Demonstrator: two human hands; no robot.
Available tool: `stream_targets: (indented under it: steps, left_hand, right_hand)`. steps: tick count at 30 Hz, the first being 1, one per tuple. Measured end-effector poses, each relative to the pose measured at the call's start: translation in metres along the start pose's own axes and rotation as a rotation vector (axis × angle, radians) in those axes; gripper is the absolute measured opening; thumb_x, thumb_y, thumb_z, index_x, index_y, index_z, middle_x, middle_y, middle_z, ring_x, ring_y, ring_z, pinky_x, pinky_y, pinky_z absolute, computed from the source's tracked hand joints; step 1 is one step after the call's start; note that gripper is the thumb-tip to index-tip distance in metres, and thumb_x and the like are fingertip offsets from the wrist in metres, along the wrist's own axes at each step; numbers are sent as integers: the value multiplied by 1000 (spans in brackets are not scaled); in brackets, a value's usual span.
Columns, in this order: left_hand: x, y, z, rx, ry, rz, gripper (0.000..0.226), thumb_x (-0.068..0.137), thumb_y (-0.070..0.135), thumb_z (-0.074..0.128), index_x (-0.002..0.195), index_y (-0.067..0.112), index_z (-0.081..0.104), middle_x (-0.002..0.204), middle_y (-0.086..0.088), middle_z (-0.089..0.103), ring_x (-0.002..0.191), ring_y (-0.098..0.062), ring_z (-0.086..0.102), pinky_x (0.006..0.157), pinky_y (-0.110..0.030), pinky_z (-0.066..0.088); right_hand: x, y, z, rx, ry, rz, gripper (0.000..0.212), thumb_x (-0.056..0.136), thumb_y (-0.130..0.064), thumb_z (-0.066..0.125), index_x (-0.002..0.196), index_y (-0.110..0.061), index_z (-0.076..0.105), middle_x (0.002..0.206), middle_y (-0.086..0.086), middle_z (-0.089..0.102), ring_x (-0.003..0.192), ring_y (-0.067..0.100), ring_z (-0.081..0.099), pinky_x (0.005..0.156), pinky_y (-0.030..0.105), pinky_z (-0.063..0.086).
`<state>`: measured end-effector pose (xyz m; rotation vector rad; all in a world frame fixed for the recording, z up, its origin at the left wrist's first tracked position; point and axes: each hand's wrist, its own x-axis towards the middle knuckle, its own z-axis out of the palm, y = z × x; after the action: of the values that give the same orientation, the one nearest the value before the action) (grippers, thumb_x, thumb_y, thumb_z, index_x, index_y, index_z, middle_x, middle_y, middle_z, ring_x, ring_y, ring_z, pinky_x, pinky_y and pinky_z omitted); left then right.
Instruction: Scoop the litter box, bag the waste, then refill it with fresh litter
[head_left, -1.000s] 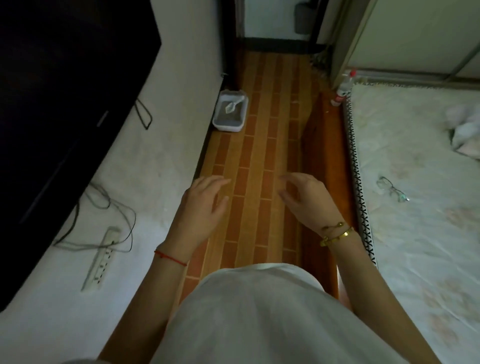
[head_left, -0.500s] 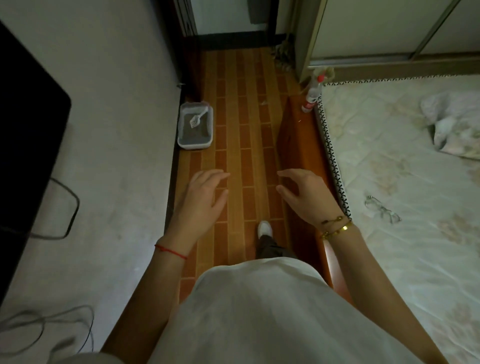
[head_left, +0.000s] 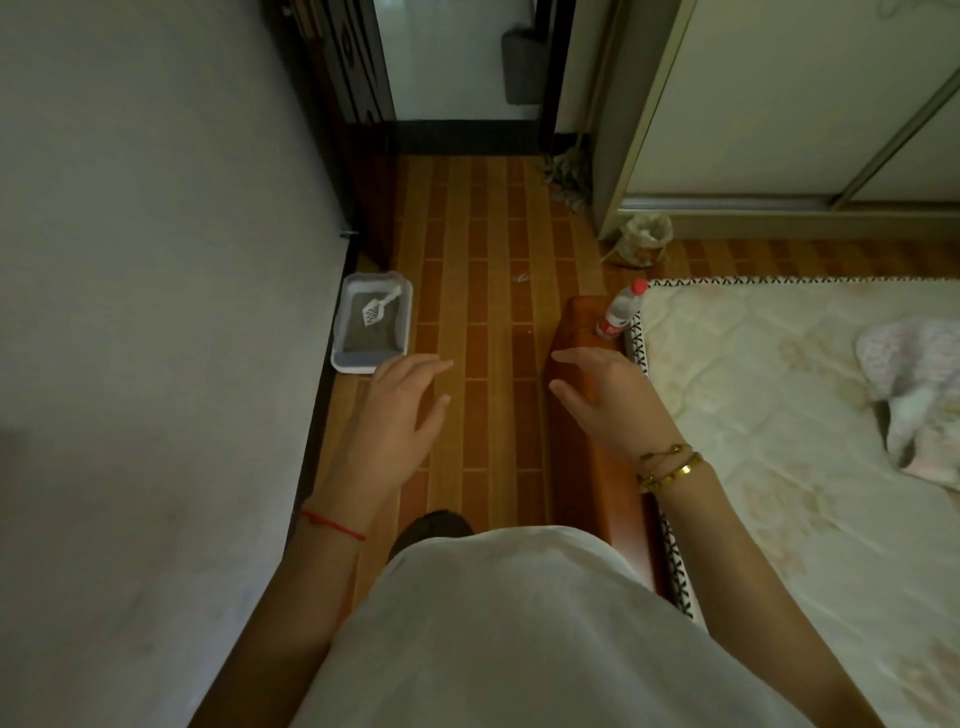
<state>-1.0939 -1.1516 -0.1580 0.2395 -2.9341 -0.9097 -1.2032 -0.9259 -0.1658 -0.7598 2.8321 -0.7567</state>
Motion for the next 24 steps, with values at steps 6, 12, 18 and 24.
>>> stream_targets:
  steps: [6,12,18,24]
  left_hand:
    - [95,-26,6,2,-20,24,38,97,19,57,135,19,56,138,-2,55,131,-16,46,110,-42,41]
    - [212,-54,-3,1,-65,72,39,98,22,55,138,20,53,141,0,52,134,-16,43,112,-41,40]
    - [341,-73,-28,30,-115,190,39,98,23,55,137,20,54,141,0,52,133,-16,42,112,-41,37]
    - [451,-74,-34,64,-205,313,39,100,25,51,139,21,52,142,3,49,135,-14,38,113,-37,35]
  right_hand:
    - [82,26,11,11,-21,47,36,90,-33,60,122,-19,61,118,0,65,113,17,58,99,33,45]
    - [179,36,14,5,-33,122,37,90,-36,58,124,-21,59,120,-1,64,113,16,57,97,38,47]
    - [283,37,-2,12,53,217,32,90,-36,58,118,-20,62,117,-1,64,109,17,58,93,33,47]
    - [352,44,-11,33,117,338,32,91,-31,59,121,-22,59,111,0,64,103,18,58,88,35,49]
